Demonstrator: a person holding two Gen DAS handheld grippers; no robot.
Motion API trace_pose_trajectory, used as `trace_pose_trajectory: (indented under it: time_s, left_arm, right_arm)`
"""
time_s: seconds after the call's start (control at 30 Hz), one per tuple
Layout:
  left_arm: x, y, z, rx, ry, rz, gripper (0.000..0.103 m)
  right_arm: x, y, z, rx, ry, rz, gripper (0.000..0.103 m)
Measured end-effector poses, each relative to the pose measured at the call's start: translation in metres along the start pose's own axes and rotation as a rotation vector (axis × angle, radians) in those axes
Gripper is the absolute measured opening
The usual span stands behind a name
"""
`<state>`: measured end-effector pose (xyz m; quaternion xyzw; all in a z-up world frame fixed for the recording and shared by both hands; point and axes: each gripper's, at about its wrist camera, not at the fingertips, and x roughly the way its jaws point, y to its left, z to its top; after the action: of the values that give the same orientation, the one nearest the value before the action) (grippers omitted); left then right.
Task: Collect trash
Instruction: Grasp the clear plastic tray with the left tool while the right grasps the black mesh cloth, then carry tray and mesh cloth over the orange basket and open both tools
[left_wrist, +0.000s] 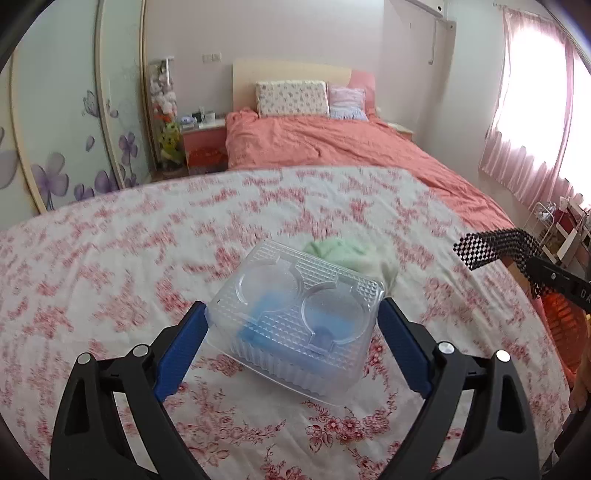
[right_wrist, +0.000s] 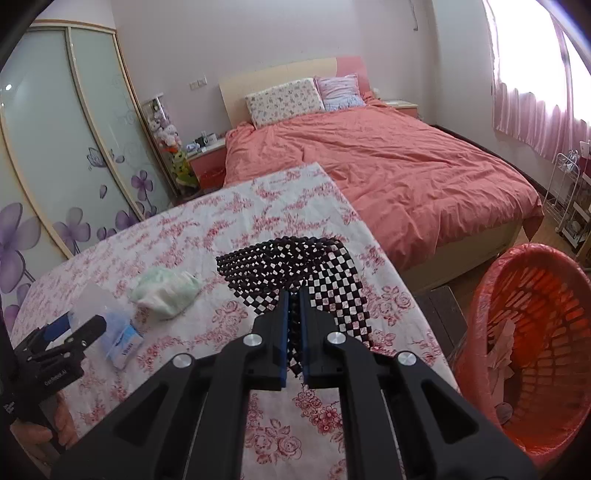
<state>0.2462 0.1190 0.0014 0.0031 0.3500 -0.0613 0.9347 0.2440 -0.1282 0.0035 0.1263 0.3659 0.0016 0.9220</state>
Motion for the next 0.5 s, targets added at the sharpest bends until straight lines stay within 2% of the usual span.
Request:
trace_pose_trajectory:
  time_s: [0.23,0.5]
  left_arm:
    - [-0.027,-0.012,0.012,-0.003,-0.053,-0.004,0.091]
    - [-0.048,-0.045,0.019,0.015,-0.081,-0.044,0.091]
  right_arm:
    - [-0.032,-0.004,0.005,0.007,-0.053,0.006,0.006]
    - [-0.072,-0.024,0.007,0.030,-0.118,-0.013,0.006]
